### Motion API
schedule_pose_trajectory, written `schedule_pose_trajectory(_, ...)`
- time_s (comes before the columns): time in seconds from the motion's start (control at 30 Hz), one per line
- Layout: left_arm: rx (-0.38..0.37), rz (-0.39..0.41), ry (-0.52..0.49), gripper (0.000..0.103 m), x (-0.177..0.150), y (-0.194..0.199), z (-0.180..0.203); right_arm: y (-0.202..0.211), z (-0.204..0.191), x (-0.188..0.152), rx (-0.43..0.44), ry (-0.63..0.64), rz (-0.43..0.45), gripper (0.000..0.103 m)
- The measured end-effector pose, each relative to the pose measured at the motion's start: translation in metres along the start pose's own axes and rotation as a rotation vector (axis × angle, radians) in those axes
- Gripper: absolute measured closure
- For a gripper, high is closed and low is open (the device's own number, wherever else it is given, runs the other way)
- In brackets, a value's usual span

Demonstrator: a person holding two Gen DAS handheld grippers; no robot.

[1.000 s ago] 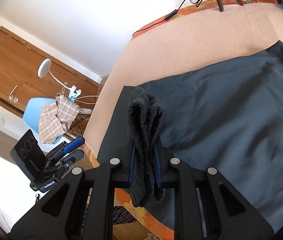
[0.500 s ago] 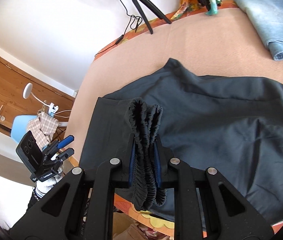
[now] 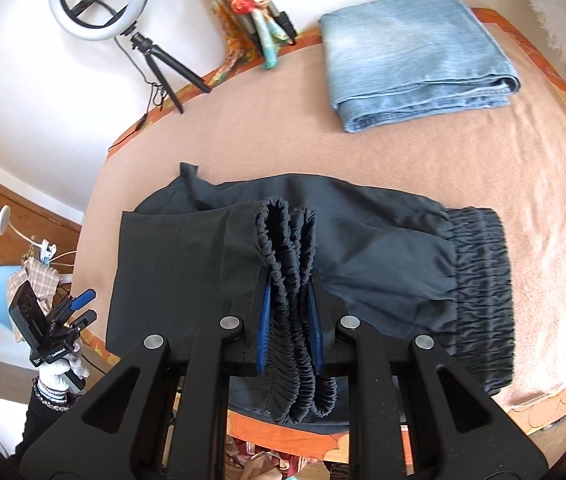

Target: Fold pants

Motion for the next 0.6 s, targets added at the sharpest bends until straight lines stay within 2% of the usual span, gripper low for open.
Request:
schedule_pose_trajectory(0.27,-0.01,-0.057,0.04,0.043,-0.008,-0.015,0.004,-0.001,0.063,0.008,-0.102,-0.07,0.004,0.085)
schedule_pose_trajectory(0.4,-0.024,-0.07,0.081,0.043,-0.013,-0.018,0.003,-0.014,0.073,0.007,-0.134,-0.063,0.004,0.085)
schedule_pose_trajectory(0.5,-0.047,-0.094,0.121,0.042,-0.017,-0.023,0.001,-0.027,0.076,0.007,-0.19,-0.036,-0.006,0.084)
schedule_pose_trajectory(0.6,-0.05,-0.111,0.129,0.043,-0.021,-0.028,0.003,-0.028,0.076,0.008,-0.248,-0.014,0.002,0.079)
Point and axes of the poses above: each gripper's, at about its wrist camera, not at the fingertips, and y roughly against the way its jaws point, z to its right, x to its top, the point moved 2 cm from there along -y, roughly the way its jaws point, and after that the axes turned 2 degrees about -y, right-handed, at the moved point
